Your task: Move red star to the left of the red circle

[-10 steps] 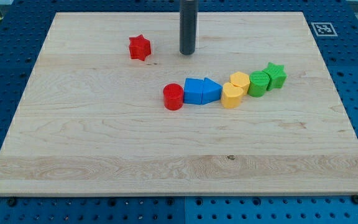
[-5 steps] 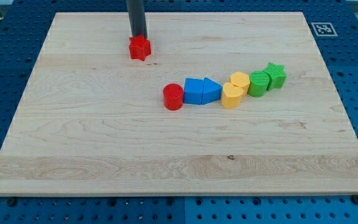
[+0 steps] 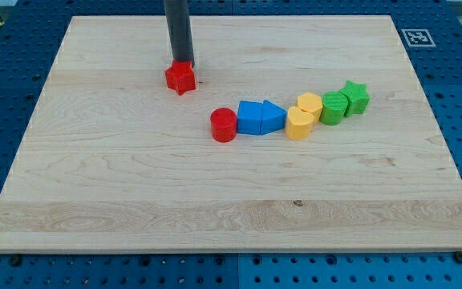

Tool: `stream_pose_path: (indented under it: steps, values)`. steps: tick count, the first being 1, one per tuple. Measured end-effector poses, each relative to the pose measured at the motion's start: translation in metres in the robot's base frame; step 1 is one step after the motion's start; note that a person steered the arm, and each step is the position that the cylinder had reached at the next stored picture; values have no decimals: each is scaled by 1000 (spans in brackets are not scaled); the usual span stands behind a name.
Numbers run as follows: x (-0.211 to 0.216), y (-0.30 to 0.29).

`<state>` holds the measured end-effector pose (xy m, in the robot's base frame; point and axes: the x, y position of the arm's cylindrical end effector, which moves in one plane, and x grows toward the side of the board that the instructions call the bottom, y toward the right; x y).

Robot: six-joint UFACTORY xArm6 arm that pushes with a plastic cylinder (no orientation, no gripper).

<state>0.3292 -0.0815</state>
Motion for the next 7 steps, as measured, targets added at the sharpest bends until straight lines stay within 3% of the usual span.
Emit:
stream_pose_path:
  steps: [5,7]
  values:
    - [40,-4]
    - [40,-52]
